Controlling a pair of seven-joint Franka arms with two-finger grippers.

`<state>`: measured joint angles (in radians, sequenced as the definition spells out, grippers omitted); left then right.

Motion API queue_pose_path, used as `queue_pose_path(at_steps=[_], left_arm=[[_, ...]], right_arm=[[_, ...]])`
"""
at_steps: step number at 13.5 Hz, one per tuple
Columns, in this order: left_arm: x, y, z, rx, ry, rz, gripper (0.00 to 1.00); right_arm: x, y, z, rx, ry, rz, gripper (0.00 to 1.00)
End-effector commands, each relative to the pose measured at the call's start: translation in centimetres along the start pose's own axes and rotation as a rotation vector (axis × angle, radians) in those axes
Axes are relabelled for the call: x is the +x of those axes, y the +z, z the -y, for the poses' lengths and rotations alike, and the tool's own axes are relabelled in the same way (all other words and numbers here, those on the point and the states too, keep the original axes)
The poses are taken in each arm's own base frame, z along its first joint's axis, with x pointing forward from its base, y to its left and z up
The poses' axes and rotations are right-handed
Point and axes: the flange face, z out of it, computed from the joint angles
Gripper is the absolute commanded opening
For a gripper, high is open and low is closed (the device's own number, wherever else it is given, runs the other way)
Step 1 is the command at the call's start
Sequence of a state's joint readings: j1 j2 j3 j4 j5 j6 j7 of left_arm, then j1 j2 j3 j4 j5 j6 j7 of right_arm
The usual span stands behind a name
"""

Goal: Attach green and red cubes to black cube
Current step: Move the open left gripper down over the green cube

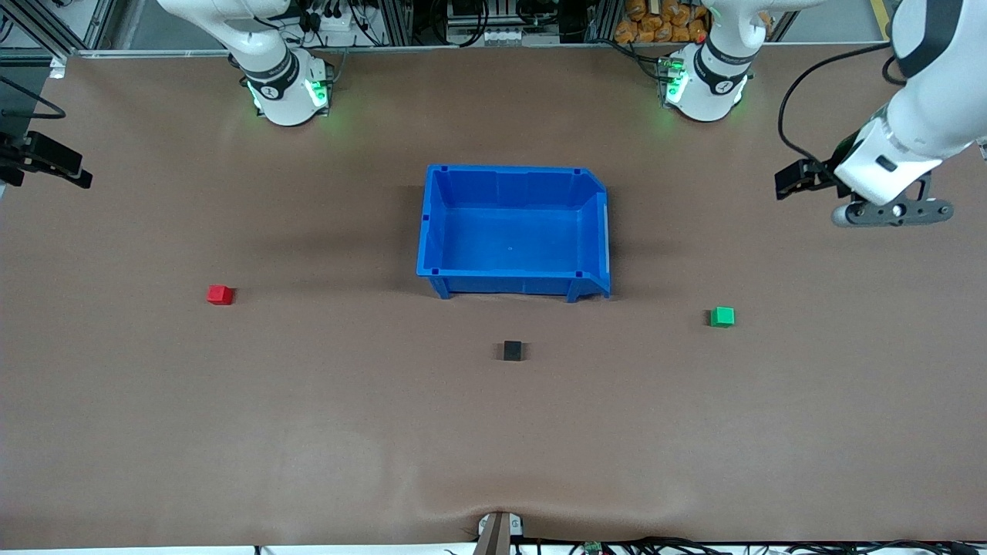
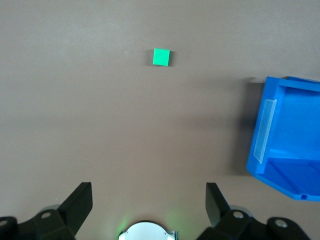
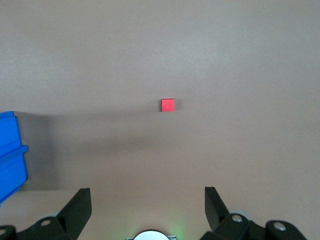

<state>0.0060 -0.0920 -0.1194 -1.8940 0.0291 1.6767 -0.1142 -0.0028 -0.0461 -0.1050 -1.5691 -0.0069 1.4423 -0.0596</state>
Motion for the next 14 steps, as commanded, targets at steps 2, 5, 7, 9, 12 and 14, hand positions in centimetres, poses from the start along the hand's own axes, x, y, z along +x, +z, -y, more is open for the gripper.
queue_pose_path(at_steps=[2,5,7,9,12,14], left_arm=[[1.8,1.7,-0.3,0.012,0.014,-0.017,1.00],[3.0,3.7,-0.3,0.008,0.013,0.002,1.00],[3.4,4.0,-0.6,0.005,0.018,-0.003,1.00],[3.9,4.8,-0.6,0.003,0.013,-0.001,1.00],[5.4,7.6,-0.4,-0.004,0.009,0.015,1.00],[5.6,8.6,-0.6,-0.007,0.010,-0.007,1.00]], right_arm=[[-0.5,-0.6,0.0,-0.009,-0.004,-0.011,1.00],[-0.5,-0.6,0.0,-0.013,-0.005,-0.011,1.00],[-0.3,-0.4,0.0,-0.025,-0.007,-0.009,1.00],[-0.1,-0.3,0.0,-0.024,-0.007,-0.010,1.00],[0.0,-0.8,0.3,-0.026,-0.016,-0.023,1.00],[0.1,-0.6,0.2,-0.018,-0.009,-0.018,1.00]])
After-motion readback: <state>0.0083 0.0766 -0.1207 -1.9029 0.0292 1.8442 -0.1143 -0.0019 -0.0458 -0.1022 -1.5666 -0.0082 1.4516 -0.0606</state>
